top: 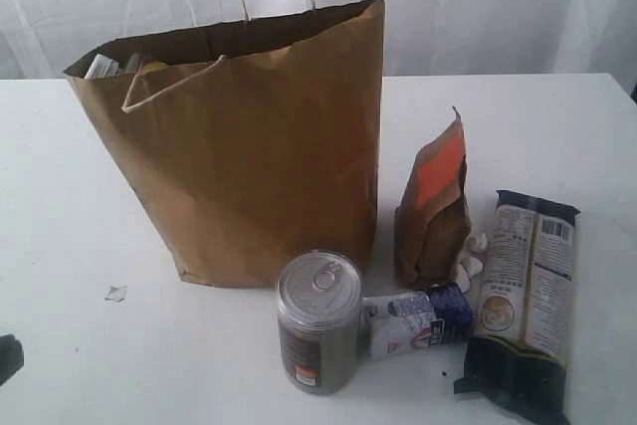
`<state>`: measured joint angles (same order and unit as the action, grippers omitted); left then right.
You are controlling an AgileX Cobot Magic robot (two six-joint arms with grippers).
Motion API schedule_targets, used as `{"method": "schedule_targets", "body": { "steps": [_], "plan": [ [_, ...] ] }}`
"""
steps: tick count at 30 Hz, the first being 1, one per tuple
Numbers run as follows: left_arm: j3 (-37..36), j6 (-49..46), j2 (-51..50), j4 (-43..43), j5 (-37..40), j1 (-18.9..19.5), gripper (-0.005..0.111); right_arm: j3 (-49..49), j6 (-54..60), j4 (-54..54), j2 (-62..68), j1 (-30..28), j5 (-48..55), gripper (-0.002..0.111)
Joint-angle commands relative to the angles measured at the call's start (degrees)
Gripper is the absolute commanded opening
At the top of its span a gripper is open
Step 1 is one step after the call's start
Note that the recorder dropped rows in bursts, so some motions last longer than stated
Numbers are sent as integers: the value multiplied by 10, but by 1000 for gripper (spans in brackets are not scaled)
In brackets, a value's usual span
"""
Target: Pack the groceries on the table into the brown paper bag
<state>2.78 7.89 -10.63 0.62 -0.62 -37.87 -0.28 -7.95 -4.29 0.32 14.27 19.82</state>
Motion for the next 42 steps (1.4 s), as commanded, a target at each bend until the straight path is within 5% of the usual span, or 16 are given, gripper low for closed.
{"method": "schedule_targets", "body": {
  "steps": [1, 6, 22, 35, 42],
  "plan": [
    [-28, -3, 47, 8, -10, 0, 0, 3, -2, -3, -3, 0, -2, 0],
    [-28, -3, 82, 8, 51, 0, 0, 3, -2, -3, -3, 0, -2, 0],
    [-28, -3, 106, 9, 50, 0, 0, 3, 57, -53, -3, 0, -26, 0],
    [-28, -3, 106, 9, 50, 0, 0, 3, -59, 9, -3, 0, -424, 0],
    [-28, -3, 106, 9, 50, 0, 0, 3, -227, 31, -3, 0, -605, 0]
  ]
}}
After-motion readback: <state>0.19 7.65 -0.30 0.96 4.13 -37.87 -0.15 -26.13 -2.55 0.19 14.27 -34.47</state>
